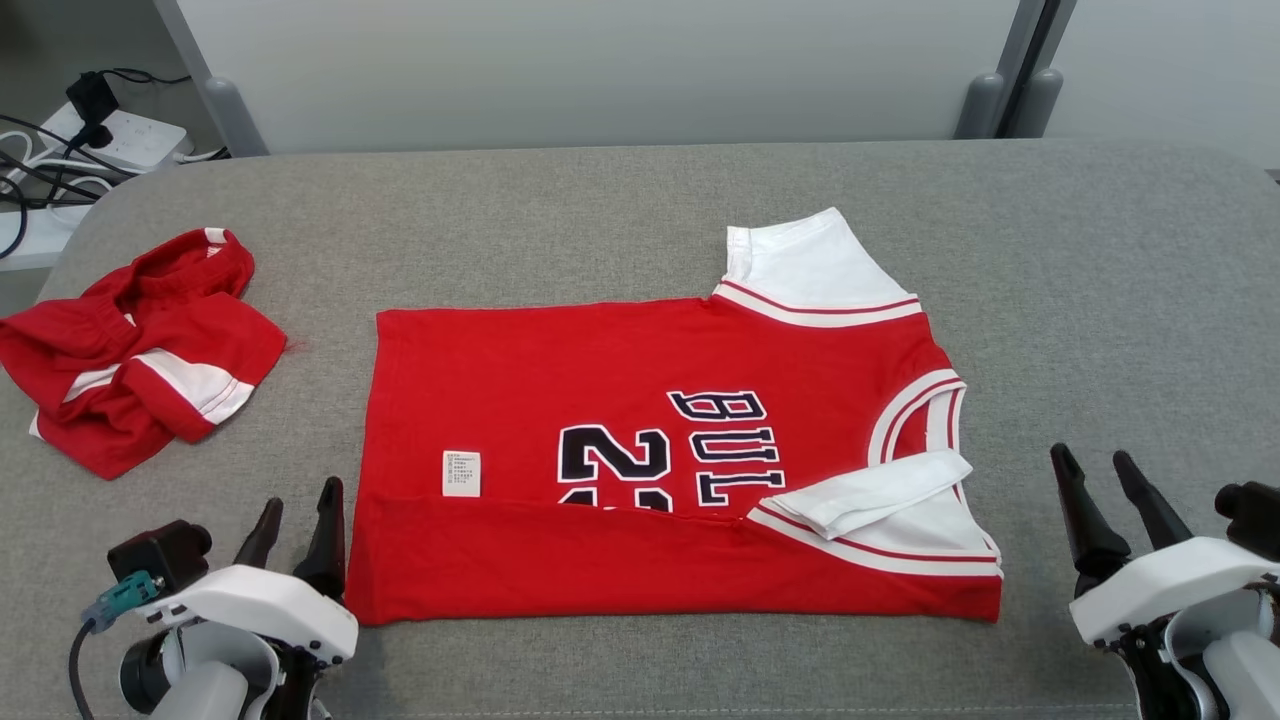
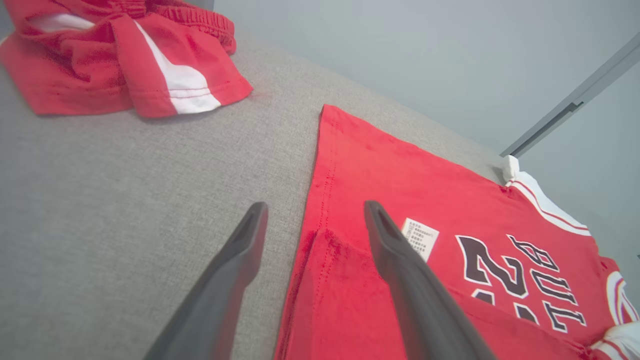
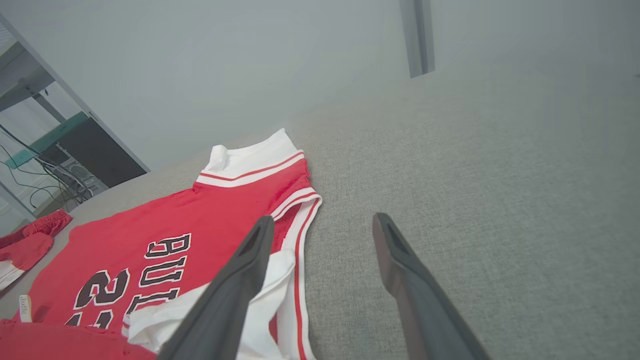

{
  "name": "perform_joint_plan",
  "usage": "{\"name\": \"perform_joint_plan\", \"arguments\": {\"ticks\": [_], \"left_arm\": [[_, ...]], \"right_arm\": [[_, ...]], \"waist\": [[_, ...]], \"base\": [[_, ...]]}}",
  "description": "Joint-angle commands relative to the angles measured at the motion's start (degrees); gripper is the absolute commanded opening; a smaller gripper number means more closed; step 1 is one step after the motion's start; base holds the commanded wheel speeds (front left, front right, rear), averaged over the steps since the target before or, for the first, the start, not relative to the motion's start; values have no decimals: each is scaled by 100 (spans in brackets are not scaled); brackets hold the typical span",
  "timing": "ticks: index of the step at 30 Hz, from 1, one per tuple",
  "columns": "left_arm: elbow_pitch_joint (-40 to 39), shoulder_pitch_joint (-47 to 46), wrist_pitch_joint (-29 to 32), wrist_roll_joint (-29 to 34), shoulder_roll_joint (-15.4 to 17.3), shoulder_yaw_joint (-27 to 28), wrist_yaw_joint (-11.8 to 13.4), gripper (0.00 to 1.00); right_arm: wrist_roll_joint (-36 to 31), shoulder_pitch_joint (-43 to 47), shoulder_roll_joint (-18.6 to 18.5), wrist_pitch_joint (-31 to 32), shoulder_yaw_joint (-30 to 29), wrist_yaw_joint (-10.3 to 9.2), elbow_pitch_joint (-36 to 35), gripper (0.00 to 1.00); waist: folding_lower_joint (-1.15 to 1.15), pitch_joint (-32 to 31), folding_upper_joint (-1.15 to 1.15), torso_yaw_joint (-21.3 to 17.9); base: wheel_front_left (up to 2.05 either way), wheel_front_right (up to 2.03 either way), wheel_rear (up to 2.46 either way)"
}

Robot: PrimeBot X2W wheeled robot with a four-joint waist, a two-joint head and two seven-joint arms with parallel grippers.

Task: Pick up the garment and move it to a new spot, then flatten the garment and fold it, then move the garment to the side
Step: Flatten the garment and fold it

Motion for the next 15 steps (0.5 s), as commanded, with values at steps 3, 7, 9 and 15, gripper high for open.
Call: {"name": "perform_joint_plan", "arguments": {"ticks": [3,7,9,15], "left_arm": [[-521,-41,-59,544,99,501,161,100],[-1078,130,-59,1213,-33,924,267,100],[-1288,209,-59,1464,-125,1117,272,100],[-1761,438,-59,2268,-348,1486,268,100]], "right_arm": [[-606,-77,109,-78,-379,-16,-421,100],[-1317,7,451,-79,-976,-16,-838,100],[-1624,40,592,-79,-1191,-16,-1016,100],[-2180,132,930,-79,-1519,-16,-1335,100]], "waist": [[0,2,0,14],[0,-20,0,32],[0,-33,0,36],[0,-69,0,35]], "base": [[0,0,0],[0,0,0],[0,0,0],[0,0,0]]}}
